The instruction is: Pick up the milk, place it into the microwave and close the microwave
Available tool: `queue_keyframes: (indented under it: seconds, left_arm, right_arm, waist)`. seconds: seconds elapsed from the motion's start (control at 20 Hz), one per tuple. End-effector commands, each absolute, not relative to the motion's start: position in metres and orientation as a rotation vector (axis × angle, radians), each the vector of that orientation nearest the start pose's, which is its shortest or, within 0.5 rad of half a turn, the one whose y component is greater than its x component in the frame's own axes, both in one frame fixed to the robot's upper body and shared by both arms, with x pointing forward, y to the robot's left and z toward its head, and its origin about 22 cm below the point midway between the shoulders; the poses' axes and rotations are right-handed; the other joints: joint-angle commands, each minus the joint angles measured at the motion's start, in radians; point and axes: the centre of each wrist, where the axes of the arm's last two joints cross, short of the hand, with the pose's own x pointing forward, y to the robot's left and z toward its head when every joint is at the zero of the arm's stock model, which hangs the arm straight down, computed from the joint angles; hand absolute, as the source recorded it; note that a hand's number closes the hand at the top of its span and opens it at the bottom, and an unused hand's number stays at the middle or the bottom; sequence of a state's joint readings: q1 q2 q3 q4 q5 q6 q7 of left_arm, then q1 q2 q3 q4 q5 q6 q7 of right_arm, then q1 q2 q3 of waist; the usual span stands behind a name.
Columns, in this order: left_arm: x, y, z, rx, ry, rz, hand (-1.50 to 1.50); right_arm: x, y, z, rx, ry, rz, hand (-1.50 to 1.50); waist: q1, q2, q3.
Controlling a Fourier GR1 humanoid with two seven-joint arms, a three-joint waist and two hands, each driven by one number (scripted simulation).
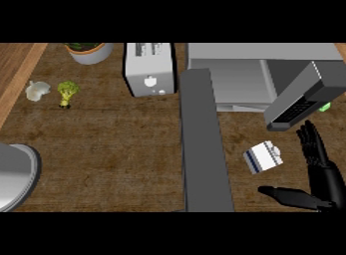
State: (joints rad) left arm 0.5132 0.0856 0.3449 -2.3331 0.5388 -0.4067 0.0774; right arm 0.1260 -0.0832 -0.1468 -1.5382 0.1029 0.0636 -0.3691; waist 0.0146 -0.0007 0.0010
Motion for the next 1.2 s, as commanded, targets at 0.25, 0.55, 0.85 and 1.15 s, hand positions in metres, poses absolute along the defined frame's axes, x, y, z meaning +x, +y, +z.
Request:
queue_keyframes:
  seconds: [0.25,0.55,0.85,1.15]
  left_arm:
    - [0.069,0.321,0.133,-0.178,-1.979,0.006,-1.5]
    - [0.068,0.326,0.126,-0.179,-1.966,0.016,-1.5]
    - [0.062,0.323,0.121,-0.196,-1.958,0.009,-1.5]
    - [0.06,0.325,0.117,-0.19,-1.971,0.037,-1.5]
  right_arm:
    - [0.201,-0.331,-0.092,-0.262,-1.692,0.125,-1.5]
    - [0.207,-0.326,-0.124,-0.327,-1.686,0.194,-1.5]
    - [0.208,-0.336,-0.153,-0.291,-1.697,0.188,-1.5]
    - [0.225,-0.333,-0.157,-0.244,-1.712,0.162,-1.5]
  waist:
    - [0.003,0.0,0.0]
    - [0.001,0.001,0.0]
    - [0.008,0.003,0.001]
    - [0.015,0.005,0.002]
